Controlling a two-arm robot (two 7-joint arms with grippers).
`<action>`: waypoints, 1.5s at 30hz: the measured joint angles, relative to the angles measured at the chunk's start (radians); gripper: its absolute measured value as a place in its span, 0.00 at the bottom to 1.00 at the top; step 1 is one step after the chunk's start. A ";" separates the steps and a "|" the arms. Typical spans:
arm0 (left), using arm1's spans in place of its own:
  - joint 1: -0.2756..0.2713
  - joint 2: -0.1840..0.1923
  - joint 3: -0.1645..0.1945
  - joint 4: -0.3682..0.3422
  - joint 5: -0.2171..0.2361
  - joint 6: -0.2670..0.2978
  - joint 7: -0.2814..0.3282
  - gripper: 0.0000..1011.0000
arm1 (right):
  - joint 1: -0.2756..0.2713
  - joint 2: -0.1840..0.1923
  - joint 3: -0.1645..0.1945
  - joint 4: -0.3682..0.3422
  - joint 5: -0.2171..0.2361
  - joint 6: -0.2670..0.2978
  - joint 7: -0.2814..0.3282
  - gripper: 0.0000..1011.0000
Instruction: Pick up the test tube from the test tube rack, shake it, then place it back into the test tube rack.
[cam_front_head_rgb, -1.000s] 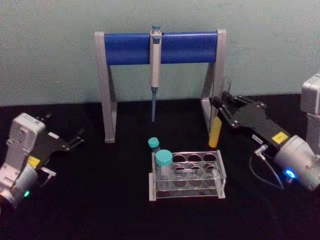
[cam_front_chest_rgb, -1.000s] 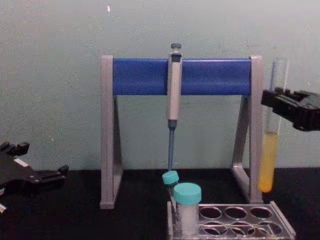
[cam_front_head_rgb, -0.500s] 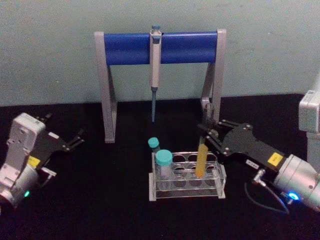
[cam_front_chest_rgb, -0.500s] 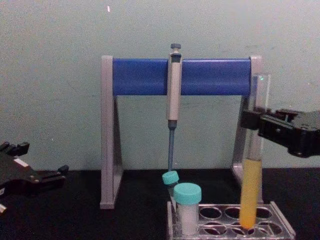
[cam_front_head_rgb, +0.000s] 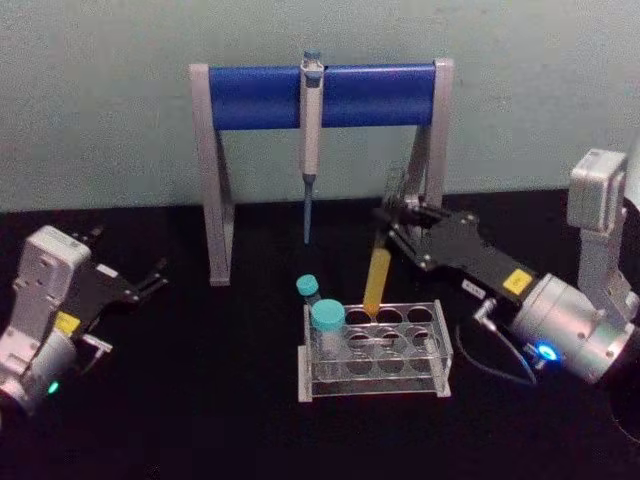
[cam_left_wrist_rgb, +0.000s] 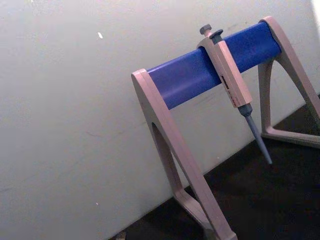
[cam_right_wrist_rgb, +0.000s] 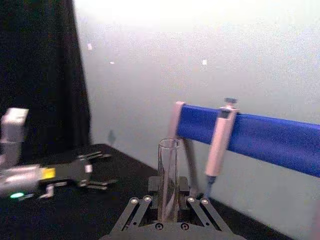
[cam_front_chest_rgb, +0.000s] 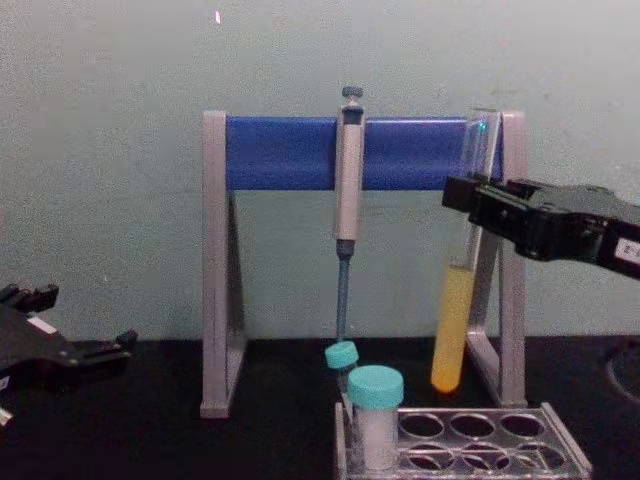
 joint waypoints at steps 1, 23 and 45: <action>0.000 0.000 0.000 0.000 0.000 0.000 0.000 0.99 | 0.005 -0.004 0.000 0.007 -0.003 -0.003 -0.007 0.23; 0.000 0.000 0.000 0.000 0.000 0.000 0.000 0.99 | 0.032 -0.028 0.021 0.057 -0.019 -0.008 -0.040 0.23; 0.000 0.000 0.000 0.000 0.000 0.000 0.000 0.99 | 0.026 -0.022 0.023 0.050 -0.016 -0.004 -0.032 0.23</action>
